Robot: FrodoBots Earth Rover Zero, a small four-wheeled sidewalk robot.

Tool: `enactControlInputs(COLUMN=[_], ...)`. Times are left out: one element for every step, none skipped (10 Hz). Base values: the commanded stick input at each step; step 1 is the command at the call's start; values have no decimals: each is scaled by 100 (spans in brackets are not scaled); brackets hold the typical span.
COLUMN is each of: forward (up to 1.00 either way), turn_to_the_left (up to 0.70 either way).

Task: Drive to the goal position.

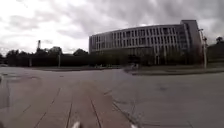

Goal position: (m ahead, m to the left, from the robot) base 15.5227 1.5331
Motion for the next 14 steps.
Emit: enactControlInputs(forward=[70,70,70,70,70,70,70,70,70,70,70,70,70,70], turn_to_the_left=[33,33,33,33,30,0,0,0,0,0,0,0,0,0])
